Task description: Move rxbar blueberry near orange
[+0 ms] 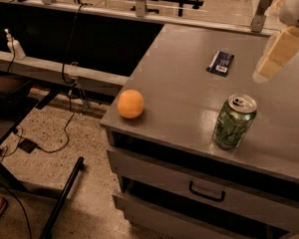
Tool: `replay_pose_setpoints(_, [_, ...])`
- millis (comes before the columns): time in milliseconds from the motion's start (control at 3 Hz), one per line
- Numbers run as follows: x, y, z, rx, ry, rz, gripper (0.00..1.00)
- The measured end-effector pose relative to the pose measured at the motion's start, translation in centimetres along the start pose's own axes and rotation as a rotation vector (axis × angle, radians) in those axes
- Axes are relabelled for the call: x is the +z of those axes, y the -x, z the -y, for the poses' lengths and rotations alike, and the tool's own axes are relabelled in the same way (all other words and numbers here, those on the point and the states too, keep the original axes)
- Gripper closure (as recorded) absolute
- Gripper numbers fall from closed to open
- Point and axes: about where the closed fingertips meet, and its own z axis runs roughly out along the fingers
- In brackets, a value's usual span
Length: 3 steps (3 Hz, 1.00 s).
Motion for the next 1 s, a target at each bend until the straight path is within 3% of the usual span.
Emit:
replay_pose_setpoints(333, [2.3,0.4,5.1,0.058,-0.015,0.069,0.0])
replay_pose_setpoints(667, [7.5,-0.1,9.8,0.201,-0.021,0.174,0.0])
replay_pose_setpoints(1000, [12.1,-0.4,12.1,0.29,-0.015,0.241,0.0])
